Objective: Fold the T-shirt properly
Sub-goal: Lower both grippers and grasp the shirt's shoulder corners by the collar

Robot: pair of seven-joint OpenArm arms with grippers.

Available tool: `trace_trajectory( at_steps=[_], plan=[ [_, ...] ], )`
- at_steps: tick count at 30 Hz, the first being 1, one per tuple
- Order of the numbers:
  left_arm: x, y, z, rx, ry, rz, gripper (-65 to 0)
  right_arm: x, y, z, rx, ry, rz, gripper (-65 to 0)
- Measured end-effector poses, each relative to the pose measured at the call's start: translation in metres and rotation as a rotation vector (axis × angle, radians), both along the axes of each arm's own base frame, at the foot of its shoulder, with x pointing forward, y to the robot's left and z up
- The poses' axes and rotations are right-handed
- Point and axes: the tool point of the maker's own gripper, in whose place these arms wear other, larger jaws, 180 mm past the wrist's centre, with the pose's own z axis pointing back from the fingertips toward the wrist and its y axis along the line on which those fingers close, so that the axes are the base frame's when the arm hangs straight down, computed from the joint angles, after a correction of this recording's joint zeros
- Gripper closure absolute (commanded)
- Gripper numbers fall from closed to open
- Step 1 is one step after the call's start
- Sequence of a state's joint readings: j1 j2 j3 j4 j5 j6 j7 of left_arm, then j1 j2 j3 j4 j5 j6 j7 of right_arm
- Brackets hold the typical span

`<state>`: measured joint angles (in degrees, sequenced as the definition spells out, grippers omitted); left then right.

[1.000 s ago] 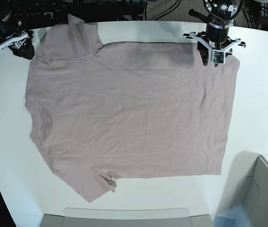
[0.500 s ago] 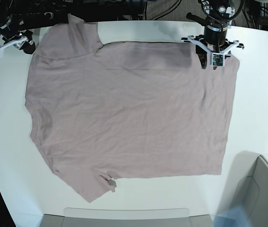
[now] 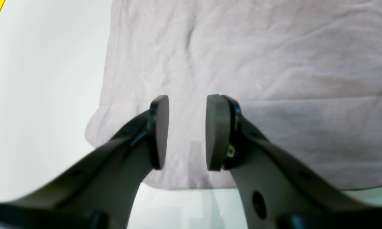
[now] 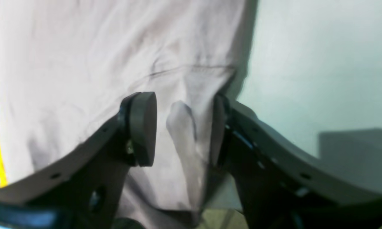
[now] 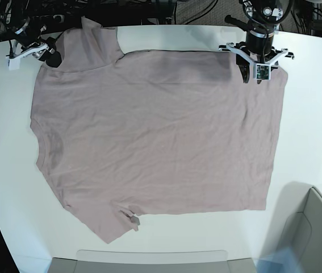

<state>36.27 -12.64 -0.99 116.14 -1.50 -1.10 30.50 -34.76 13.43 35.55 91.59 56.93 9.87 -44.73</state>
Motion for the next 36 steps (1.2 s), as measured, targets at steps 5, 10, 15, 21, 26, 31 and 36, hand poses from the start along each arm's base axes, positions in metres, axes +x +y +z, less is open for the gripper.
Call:
trace_trajectory(
  at_steps=[5, 10, 15, 21, 26, 31, 36],
  plan=[
    [0.016, 0.029, 0.005, -0.097, 0.021, 0.141, -24.3, 0.003, 0.022, -0.001, 0.039, -0.010, 0.046, -26.1],
    [0.032, 0.062, 0.027, -0.414, 0.050, 0.250, -27.2, 0.004, 0.025, 0.002, 0.026, -0.010, 0.070, -26.1],
    [0.026, 0.094, 0.023, -0.522, 0.165, 0.318, -27.2, 0.003, 0.025, 0.001, 0.025, -0.002, 0.079, -26.1],
    [-0.002, 0.112, -0.032, -0.535, 0.314, 0.437, -27.0, 0.003, 0.026, 0.001, 0.026, -0.001, 0.081, -26.1],
    [-0.014, 0.115, -0.052, -0.540, 0.335, 0.473, -27.0, 0.003, 0.026, 0.001, 0.028, -0.002, 0.080, -26.1],
    [-0.021, 0.121, -0.058, -0.531, 0.351, 0.497, -27.0, 0.003, 0.025, 0.001, 0.024, 0.002, 0.085, -26.1],
    [-0.022, 0.128, -0.069, -0.550, 0.347, 0.519, -27.0, 0.003, 0.024, 0.001, 0.020, 0.009, 0.098, -26.1]
  ],
)
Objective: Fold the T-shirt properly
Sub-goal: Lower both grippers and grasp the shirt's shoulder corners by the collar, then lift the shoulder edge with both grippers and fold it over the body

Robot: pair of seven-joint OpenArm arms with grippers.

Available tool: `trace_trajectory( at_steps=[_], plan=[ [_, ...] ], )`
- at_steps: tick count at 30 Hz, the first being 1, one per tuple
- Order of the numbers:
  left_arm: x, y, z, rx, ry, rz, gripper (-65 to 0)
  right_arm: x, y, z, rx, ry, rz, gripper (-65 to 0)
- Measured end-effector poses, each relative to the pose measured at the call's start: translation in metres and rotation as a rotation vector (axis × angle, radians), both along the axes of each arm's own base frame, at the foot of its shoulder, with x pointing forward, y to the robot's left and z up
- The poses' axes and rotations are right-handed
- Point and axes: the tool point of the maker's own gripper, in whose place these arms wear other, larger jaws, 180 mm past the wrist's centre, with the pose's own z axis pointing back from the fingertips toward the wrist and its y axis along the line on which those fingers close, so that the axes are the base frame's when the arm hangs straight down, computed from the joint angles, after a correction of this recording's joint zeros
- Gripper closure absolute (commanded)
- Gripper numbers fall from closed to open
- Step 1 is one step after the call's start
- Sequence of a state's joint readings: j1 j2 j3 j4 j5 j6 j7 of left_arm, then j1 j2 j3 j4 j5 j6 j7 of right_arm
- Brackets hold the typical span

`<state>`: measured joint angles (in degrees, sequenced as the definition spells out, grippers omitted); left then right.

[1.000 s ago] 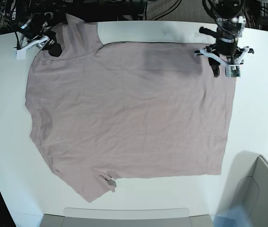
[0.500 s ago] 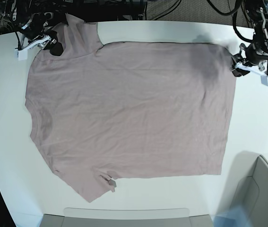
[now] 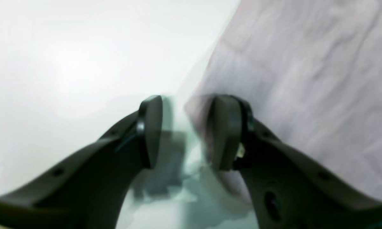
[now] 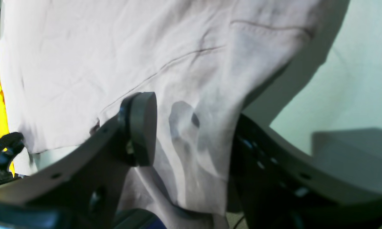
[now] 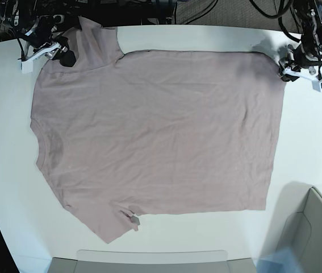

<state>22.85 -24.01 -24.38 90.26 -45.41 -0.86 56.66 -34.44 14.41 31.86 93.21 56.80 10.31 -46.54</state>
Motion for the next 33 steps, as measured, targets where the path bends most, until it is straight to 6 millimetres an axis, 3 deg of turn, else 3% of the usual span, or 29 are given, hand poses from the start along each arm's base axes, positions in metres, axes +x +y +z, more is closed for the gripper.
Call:
trace_trajectory(
  at_steps=[4, 10, 12, 16, 17, 22, 29, 33],
  plan=[
    [0.005, 0.000, 0.001, 0.003, -0.011, -0.009, -26.1, 0.000, 0.000, 0.000, -0.002, 0.000, 0.002, -26.1],
    [0.009, -0.019, 0.001, -0.017, -0.043, -0.159, -19.6, 0.001, 0.000, 0.000, -0.001, -0.001, 0.001, -24.0],
    [0.007, -0.022, -0.001, -0.019, -0.038, -0.171, -15.9, 0.001, -0.001, 0.000, -0.007, 0.000, 0.001, -18.5],
    [0.001, -0.023, -0.003, -0.024, -0.027, -0.173, -1.0, 0.001, -0.003, -0.003, -0.021, 0.015, -0.002, -1.0],
    [0.000, -0.023, -0.003, -0.026, -0.028, -0.175, 0.0, 0.001, -0.004, -0.004, -0.022, 0.020, -0.005, 0.0],
    [0.001, -0.026, 0.001, -0.024, -0.028, -0.189, 0.0, 0.001, -0.005, 0.001, -0.054, 0.022, 0.015, 0.0],
    [-0.011, -0.019, 0.032, 0.025, -0.073, -0.163, 0.0, 0.005, -0.018, 0.048, -0.144, -0.082, 0.009, 0.0],
    [-0.014, -0.010, 0.035, 0.029, -0.052, -0.139, 0.0, 0.005, -0.018, 0.054, -0.156, -0.092, 0.017, 0.0]
  ],
)
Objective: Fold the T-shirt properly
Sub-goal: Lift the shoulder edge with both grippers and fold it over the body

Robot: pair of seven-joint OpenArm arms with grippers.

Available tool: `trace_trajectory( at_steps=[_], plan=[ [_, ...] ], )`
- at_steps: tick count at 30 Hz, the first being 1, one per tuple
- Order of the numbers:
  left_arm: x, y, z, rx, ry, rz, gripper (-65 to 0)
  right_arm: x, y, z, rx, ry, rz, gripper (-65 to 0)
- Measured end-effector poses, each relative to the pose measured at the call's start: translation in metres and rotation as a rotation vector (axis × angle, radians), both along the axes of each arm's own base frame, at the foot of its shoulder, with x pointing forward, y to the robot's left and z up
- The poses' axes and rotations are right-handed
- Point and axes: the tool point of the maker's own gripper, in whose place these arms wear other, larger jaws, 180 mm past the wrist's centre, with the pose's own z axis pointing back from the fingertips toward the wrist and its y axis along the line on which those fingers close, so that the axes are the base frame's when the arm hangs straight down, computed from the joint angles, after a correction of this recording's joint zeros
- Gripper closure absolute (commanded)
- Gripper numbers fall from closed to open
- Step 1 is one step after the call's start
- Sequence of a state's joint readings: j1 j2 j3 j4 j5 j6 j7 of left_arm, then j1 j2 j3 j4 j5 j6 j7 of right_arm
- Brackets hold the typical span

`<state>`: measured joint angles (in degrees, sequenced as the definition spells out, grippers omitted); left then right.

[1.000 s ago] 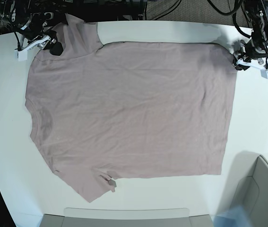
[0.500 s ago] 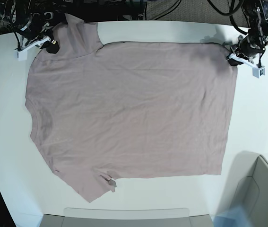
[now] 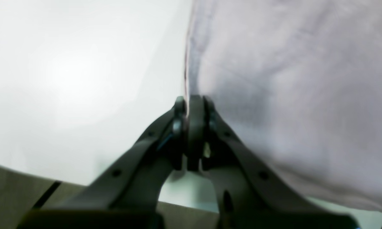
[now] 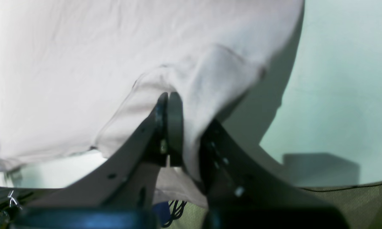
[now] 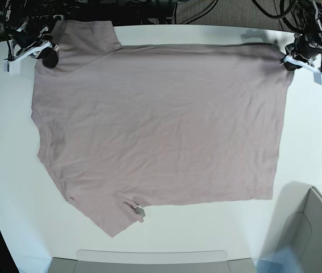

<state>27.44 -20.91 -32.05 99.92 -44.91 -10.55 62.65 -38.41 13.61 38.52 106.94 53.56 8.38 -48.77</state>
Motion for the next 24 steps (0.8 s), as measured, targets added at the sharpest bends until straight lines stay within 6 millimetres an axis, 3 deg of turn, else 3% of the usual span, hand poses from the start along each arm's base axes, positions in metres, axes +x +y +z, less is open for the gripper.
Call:
trace_trajectory(
  at_steps=[5, 9, 13, 17, 20, 24],
  plan=[
    [0.016, -0.005, 0.018, 0.021, -0.059, -0.028, 0.0, 0.012, 0.000, 0.007, -0.005, -0.031, 0.009, 0.0],
    [0.047, -0.005, 0.034, 0.023, -0.144, -0.028, 0.0, 0.029, 0.002, 0.015, -0.019, -0.064, 0.048, 0.0],
    [0.066, -0.005, 0.044, 0.022, -0.196, -0.024, 0.0, 0.048, 0.005, 0.019, -0.059, -0.076, 0.100, 0.0],
    [0.079, -0.004, 0.039, -0.019, -0.169, -0.015, 0.0, 0.064, 0.000, 0.022, -0.133, -0.079, 0.116, 0.0],
    [0.096, -0.004, 0.039, -0.057, -0.194, 0.007, 0.0, 0.079, 0.007, 0.023, -0.185, -0.094, 0.155, 0.0],
    [0.103, -0.006, 0.029, -0.100, -0.189, 0.035, 0.0, 0.094, 0.015, 0.020, -0.194, -0.105, 0.183, 0.0]
  ],
)
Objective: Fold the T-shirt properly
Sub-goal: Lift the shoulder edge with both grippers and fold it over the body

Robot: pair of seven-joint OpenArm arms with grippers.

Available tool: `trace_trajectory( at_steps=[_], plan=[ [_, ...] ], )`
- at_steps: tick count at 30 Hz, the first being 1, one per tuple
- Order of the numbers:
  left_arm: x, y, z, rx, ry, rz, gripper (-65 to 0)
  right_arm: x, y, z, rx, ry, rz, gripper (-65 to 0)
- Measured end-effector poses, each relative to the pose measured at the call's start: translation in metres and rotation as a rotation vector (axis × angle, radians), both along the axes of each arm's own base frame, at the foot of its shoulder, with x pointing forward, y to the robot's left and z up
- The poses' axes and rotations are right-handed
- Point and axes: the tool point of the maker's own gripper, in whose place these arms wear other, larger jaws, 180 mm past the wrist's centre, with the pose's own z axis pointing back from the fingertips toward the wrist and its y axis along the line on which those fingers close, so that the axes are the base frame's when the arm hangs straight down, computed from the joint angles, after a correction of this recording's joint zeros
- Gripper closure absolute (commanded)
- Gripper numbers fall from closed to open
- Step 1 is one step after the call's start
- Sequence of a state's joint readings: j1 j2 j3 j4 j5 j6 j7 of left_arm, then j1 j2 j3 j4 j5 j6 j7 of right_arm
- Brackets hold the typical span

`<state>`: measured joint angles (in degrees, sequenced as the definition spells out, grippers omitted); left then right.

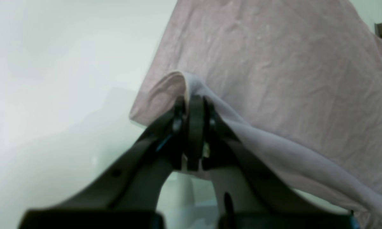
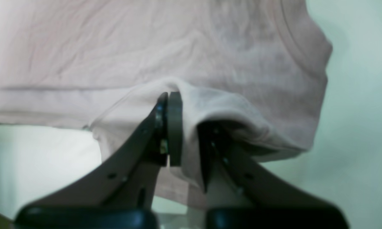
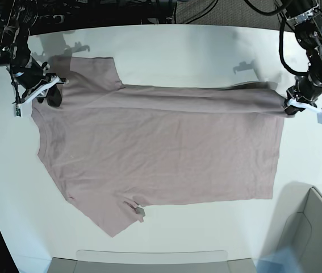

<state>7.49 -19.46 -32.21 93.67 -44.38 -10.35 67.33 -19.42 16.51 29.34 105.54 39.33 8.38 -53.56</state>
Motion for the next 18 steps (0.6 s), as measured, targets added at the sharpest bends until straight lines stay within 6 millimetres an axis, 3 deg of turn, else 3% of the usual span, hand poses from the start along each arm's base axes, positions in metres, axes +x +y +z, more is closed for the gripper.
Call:
trace_trajectory(
  at_steps=[5, 9, 12, 18],
  plan=[
    [0.014, -0.019, -0.014, -0.040, 0.018, -0.034, 0.0, 0.017, -0.009, -0.013, -0.004, 0.025, -0.024, 0.0],
    [0.025, -0.015, -0.005, -0.022, -0.048, -0.016, 0.0, 0.036, -0.014, -0.005, 0.002, -0.010, -0.035, 0.0],
    [0.025, -0.012, -0.013, -0.040, -0.023, 0.002, 0.0, 0.046, -0.019, -0.008, 0.014, -0.006, -0.050, 0.0],
    [0.054, -0.012, -0.005, -0.084, -0.073, 0.018, 0.0, 0.066, -0.035, -0.005, 0.014, -0.013, -0.076, 0.0]
  ],
)
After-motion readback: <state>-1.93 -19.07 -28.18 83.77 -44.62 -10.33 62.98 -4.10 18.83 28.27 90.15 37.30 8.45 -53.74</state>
